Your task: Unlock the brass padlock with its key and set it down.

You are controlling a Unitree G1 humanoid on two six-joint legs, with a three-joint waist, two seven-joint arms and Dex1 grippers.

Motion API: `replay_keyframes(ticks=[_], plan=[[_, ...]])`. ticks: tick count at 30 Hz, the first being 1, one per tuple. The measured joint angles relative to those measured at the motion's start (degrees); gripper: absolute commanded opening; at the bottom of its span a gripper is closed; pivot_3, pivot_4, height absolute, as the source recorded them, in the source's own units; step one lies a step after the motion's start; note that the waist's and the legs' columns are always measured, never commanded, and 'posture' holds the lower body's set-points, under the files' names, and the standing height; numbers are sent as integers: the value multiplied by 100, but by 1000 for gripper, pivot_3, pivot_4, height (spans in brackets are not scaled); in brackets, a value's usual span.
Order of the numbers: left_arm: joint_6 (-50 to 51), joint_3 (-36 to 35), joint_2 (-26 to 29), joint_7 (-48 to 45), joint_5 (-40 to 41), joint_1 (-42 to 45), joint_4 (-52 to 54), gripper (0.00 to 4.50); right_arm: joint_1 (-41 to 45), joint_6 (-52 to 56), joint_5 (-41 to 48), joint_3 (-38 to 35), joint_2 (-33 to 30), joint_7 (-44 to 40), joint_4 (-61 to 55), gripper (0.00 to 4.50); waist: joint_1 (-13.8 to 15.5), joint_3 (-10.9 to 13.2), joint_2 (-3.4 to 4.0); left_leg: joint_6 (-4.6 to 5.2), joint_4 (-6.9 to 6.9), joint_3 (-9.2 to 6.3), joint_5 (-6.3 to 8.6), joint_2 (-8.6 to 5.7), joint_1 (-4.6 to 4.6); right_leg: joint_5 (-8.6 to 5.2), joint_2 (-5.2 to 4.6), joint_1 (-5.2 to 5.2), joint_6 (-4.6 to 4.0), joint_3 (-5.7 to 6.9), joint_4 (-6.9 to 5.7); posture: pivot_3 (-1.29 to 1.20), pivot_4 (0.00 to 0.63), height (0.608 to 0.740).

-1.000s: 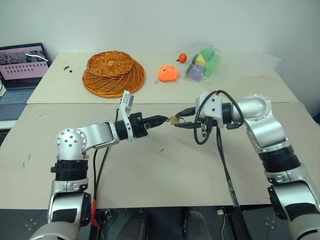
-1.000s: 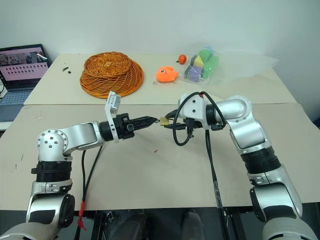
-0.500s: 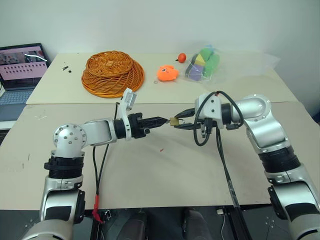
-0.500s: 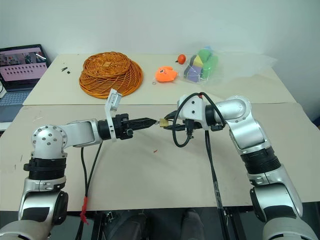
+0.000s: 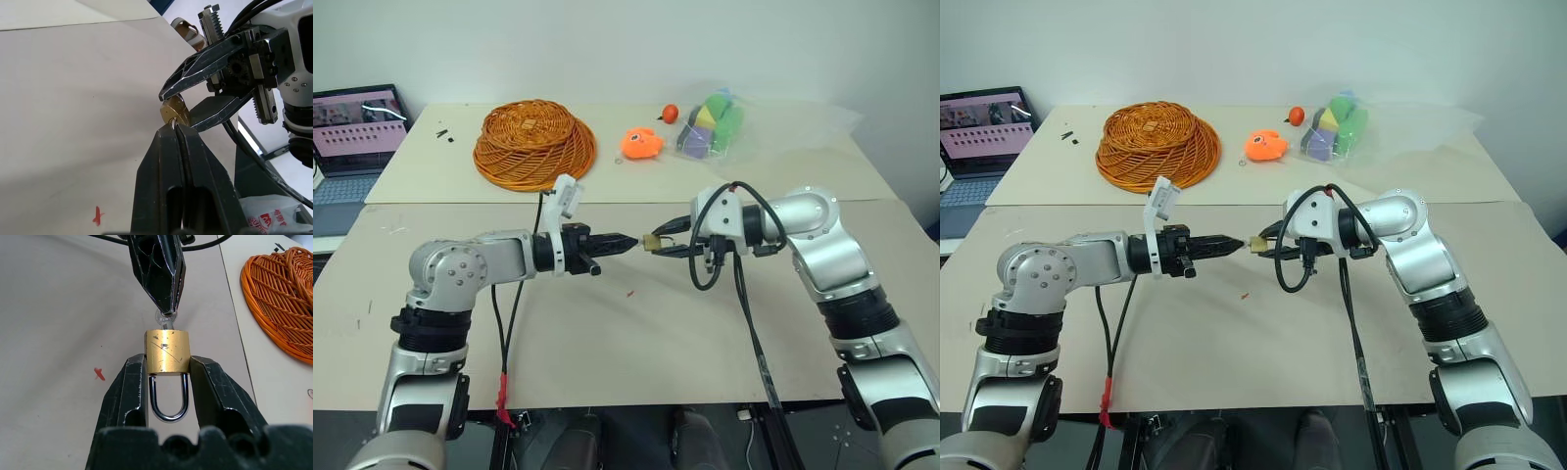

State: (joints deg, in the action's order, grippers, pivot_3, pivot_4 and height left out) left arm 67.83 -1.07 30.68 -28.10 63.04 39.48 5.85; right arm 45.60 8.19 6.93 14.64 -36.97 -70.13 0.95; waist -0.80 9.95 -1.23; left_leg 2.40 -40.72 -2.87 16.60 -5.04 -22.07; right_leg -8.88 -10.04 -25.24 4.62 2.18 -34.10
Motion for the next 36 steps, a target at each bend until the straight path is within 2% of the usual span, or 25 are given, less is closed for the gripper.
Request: replay_keyframes(ticks=[7,10,13,15,16,23,32,36], plan=[[348,-309,-354,161,8,-7,-123,9,0,1,-5,0,-47,1,2,893,0,0,0,0,0,-1,0,0,0,0,0,0,0,1,0,0,150,739],[596,-547,-586,383,89,-18,-214,795,19,2,-3,-2,-62,35,3,893,2,0,0,0,-1,-1,0,1,0,0,0,0,0,1,0,0,150,739],[881,-550,-839,563,229,-90,-293,1981,171,2,6,-37,-57,76,-2,893,0,0,0,0,-1,-1,0,1,0,0,0,1,0,0,0,0,150,739],[940,-552,-821,589,219,-99,-289,2796,186,2,7,-71,-57,104,-2,893,-6,0,0,0,0,-1,0,0,0,0,0,0,0,1,-1,0,150,739],[950,-552,-787,589,190,-101,-277,3065,186,2,7,-72,-57,113,-2,893,-10,0,0,0,0,-1,0,0,0,0,0,-1,0,0,-1,0,150,739],[1054,-744,-837,632,241,-106,-275,3065,186,2,7,-72,-57,144,-2,893,-1,0,0,0,0,-1,0,1,0,0,0,0,0,0,0,0,150,739],[1348,-1502,-1164,1272,878,121,-656,3065,175,1,3,-72,-60,144,3,893,-1,0,0,0,-1,-1,0,4,0,0,0,1,0,0,0,0,150,739],[1380,-1565,-1266,1483,939,129,-671,3065,158,0,3,-72,-61,143,19,893,0,0,0,-1,-1,-1,0,2,0,0,0,1,0,0,0,0,150,739]])
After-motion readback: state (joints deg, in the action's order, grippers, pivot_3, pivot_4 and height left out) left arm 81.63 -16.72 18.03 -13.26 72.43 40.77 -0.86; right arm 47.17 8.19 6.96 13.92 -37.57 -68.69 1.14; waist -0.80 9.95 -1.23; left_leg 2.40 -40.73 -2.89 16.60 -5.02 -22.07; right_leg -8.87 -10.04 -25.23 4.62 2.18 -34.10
